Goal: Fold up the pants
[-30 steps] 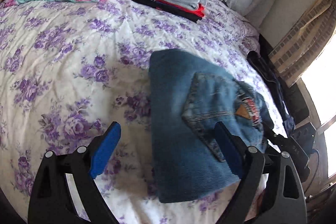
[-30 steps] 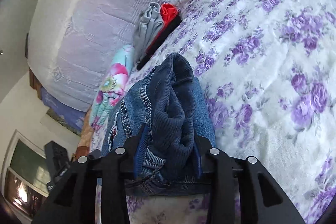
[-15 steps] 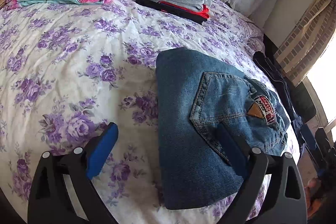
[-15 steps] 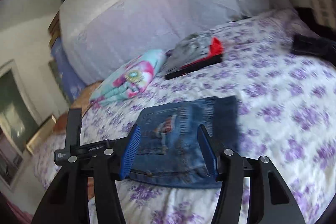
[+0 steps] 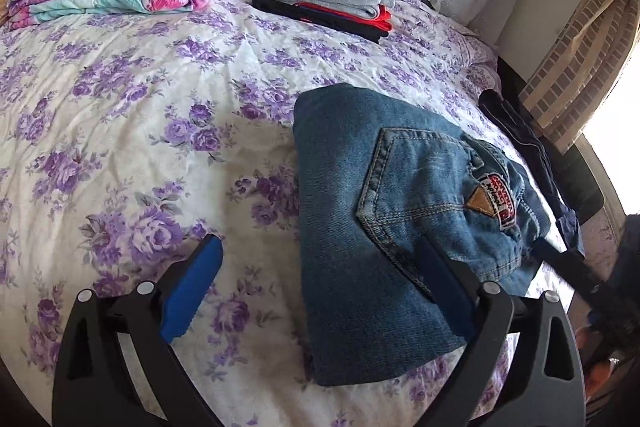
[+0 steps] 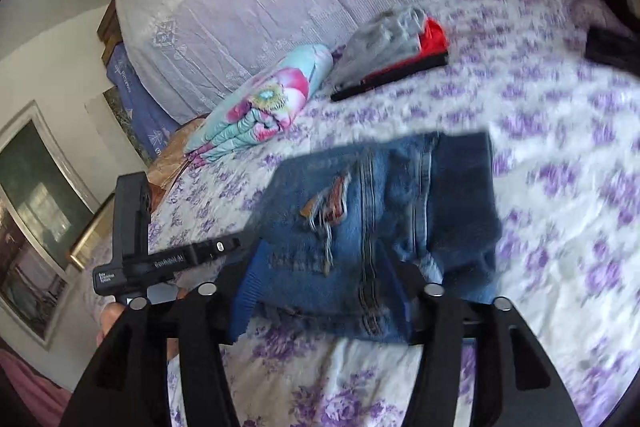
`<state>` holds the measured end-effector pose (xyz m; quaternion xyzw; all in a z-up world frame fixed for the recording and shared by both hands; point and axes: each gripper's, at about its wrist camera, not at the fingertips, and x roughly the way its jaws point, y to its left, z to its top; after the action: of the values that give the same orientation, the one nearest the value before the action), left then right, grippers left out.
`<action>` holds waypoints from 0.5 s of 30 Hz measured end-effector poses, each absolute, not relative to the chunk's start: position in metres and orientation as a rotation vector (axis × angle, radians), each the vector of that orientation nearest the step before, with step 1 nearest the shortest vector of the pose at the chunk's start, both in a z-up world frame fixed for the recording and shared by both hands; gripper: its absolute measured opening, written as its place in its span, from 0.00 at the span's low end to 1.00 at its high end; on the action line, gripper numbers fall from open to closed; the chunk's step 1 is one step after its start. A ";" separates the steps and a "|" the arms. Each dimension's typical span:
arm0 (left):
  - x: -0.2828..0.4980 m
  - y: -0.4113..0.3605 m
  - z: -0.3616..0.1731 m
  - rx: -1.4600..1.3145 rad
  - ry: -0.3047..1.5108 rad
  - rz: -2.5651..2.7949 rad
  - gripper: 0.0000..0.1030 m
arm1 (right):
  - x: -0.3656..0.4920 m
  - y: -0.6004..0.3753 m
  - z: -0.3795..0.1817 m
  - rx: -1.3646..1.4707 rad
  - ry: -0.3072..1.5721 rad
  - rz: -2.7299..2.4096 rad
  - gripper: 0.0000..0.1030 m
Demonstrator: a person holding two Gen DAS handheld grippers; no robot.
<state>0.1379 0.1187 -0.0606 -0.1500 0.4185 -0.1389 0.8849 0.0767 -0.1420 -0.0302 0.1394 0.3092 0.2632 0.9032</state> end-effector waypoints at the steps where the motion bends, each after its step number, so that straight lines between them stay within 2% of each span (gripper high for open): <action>1: 0.137 0.118 -0.060 -0.305 0.869 -0.287 0.92 | 0.079 -0.138 -0.022 0.273 0.627 0.559 0.57; 7: 0.127 0.120 -0.066 -0.314 0.866 -0.306 0.92 | 0.142 -0.095 0.008 0.385 0.706 0.879 0.57; 11: 0.126 0.123 -0.068 -0.331 0.874 -0.322 0.93 | 0.204 -0.053 -0.020 0.384 0.900 0.893 0.56; 12: 0.125 0.122 -0.068 -0.325 0.872 -0.320 0.93 | 0.217 -0.047 -0.034 0.351 0.960 0.832 0.49; 13: 0.125 0.121 -0.067 -0.319 0.871 -0.317 0.93 | 0.229 -0.046 -0.050 0.329 1.013 0.767 0.34; 15: 0.125 0.119 -0.068 -0.301 0.876 -0.322 0.94 | 0.237 -0.056 -0.059 0.349 1.023 0.730 0.13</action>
<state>0.1246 0.1187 -0.0677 -0.1445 0.4206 -0.1547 0.8822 0.2367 -0.0556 -0.0589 0.1625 0.4758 0.3396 0.7949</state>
